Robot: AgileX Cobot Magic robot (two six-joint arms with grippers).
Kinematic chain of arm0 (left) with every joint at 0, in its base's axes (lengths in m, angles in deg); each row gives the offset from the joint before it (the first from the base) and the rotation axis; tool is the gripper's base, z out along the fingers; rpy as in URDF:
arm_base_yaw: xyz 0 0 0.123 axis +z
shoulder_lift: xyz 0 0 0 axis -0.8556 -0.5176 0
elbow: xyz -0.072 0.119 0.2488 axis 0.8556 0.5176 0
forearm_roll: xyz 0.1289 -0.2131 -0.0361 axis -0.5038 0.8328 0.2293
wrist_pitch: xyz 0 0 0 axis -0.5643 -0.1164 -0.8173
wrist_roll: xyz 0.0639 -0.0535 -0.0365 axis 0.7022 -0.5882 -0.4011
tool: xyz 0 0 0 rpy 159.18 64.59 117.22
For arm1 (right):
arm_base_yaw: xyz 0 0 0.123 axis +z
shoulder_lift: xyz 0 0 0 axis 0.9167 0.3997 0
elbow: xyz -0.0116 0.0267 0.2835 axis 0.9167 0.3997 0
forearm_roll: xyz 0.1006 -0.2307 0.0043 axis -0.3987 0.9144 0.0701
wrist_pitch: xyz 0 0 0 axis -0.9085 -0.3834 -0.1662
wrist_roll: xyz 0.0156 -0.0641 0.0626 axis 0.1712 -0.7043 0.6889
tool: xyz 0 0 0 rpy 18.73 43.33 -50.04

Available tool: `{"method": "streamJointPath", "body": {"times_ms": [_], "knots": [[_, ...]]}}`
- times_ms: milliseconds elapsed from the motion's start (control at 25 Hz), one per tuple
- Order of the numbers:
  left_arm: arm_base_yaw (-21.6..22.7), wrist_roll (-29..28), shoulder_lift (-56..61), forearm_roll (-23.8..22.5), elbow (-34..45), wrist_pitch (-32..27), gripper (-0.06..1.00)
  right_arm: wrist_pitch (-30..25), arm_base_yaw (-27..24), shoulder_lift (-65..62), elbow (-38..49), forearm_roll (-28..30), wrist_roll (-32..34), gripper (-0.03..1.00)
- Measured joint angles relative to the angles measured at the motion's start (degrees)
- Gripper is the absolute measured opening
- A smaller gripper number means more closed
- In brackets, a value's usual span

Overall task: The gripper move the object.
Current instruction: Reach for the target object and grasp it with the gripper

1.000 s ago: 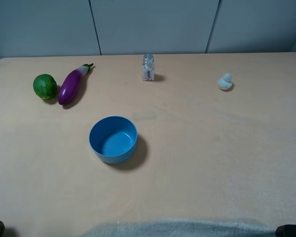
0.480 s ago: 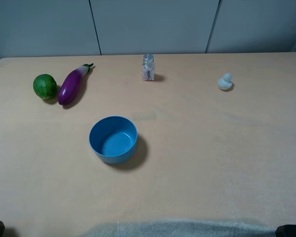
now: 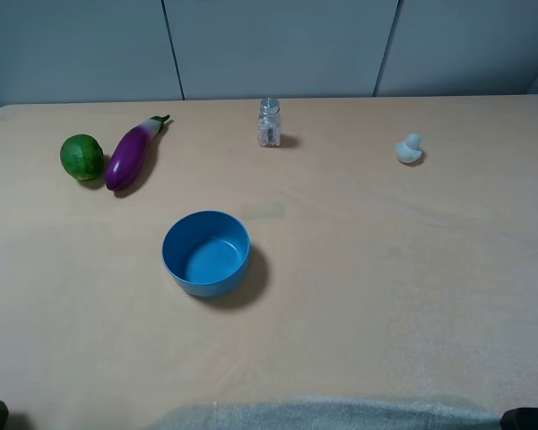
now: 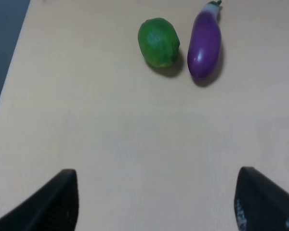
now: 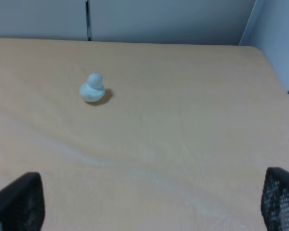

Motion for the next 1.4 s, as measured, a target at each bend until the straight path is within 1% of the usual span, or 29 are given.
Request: {"method": "streamJointPath", "body": {"times_ms": [360,480,600,720,1000,1200,1400], "knots": [[0.0,0.0,0.0,0.0,0.0,0.0,0.74,0.0,0.0,0.2,0.0,0.0,0.6,0.68],[0.0,0.0,0.0,0.0,0.0,0.0,0.74,0.6,0.0,4.2,-0.4,0.2,1.2,0.68],[0.0,0.0,0.0,0.0,0.0,0.0,0.74,3.7,0.0,12.1,-2.8,0.2,1.4,0.68],[0.0,0.0,0.0,0.0,0.0,0.0,0.74,6.0,0.0,21.0,-6.9,0.2,1.4,0.68],[0.0,0.0,0.0,0.0,0.0,0.0,0.74,6.6,0.0,41.4,-16.0,-0.9,1.5,0.68],[0.0,0.0,0.0,0.0,0.0,0.0,0.74,8.2,0.0,54.5,-20.8,-3.7,1.5,0.68],[0.0,0.0,0.0,0.0,0.0,0.0,0.74,9.2,0.0,66.0,-24.6,-4.4,1.5,0.68]]}}
